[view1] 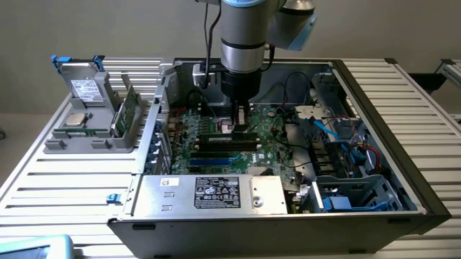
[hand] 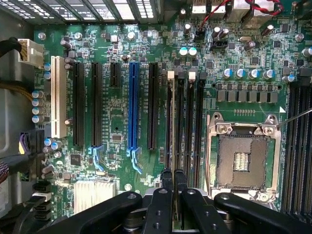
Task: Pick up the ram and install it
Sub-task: 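Insert the ram into the slot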
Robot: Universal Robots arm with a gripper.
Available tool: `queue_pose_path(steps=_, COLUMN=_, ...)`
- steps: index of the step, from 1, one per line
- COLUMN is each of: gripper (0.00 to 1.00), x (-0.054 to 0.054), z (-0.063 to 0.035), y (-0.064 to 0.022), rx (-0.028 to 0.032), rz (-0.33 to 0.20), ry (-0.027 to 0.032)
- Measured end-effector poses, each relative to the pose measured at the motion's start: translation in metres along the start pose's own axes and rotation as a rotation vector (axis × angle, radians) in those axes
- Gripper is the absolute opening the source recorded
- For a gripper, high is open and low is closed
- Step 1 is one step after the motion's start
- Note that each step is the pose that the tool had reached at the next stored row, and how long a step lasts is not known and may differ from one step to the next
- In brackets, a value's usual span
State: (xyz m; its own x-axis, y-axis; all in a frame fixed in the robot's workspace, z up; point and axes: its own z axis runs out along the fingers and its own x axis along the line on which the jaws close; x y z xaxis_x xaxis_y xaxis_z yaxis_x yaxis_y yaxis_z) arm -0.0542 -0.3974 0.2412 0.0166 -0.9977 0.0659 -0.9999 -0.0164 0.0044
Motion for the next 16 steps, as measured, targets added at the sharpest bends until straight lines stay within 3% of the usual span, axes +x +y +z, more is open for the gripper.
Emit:
queue_pose_path(steps=3, gripper=0.13, x=-0.0001, z=0.0016, y=0.0004, rx=0.0021, rz=0.003, ry=0.0002)
queue_pose_path(steps=8, gripper=0.13, x=-0.0002, z=0.0038, y=0.0016, rx=0.0141, rz=0.007, ry=0.0003)
queue_pose_path(steps=16, gripper=0.13, x=0.0001, z=0.0061, y=0.0021, rx=0.0137, rz=0.013, ry=0.0003)
